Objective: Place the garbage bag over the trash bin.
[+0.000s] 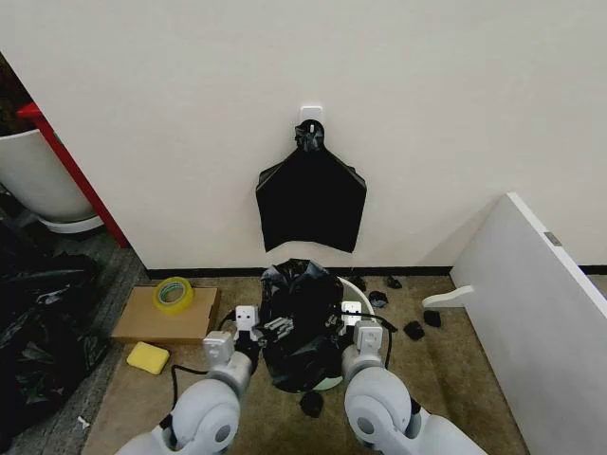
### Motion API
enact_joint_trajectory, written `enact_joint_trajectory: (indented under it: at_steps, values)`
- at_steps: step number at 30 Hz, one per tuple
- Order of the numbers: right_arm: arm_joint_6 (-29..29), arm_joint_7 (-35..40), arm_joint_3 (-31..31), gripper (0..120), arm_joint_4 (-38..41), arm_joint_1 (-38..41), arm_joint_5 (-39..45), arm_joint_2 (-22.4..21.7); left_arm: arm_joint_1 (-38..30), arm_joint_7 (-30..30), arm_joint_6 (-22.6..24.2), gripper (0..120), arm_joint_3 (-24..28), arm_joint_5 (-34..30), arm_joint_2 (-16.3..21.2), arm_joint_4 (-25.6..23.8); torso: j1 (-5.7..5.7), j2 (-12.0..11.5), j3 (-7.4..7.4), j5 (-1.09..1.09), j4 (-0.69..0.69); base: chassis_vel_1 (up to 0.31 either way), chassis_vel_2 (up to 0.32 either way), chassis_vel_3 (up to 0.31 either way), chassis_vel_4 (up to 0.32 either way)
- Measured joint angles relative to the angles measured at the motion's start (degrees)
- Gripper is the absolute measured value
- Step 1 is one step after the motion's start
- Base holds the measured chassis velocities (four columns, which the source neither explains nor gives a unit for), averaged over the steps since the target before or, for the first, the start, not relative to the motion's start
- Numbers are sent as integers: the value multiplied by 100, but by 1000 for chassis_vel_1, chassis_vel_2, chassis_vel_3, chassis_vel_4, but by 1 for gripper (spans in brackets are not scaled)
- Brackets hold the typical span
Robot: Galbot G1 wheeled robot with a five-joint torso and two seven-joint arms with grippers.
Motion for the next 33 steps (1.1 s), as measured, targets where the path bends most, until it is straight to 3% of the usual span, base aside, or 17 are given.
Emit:
enact_joint_trajectory:
  at_steps: [9, 14, 19, 29, 33]
  values:
    - [-47, 0, -75, 0, 121, -15, -17, 13, -579, -406, 327, 95, 388, 63, -300, 509, 0, 0, 0, -1, 0, 0, 0, 0, 0]
    - [-78, 0, -137, 0, 165, -34, -85, 38, -710, -641, 760, 89, 497, 112, -333, 553, 0, 0, 0, -1, 0, 0, 0, 0, 0]
    - [-82, -9, -175, 0, 199, -57, -163, 50, -768, -917, 1298, 69, 511, 38, -372, 568, 0, 0, -1, 0, 1, 0, 0, 0, 0]
    - [-82, -26, -204, 0, 222, -50, -210, 27, -843, -1122, 1795, 37, 405, -361, -469, 617, -1, 1, -1, -1, 1, 0, 0, 0, 0]
    - [-45, -73, -220, 0, 229, -75, -323, -4, -803, -1234, 1925, 19, 206, -662, -422, 590, -1, 1, -1, -1, 0, 0, 0, 0, 0]
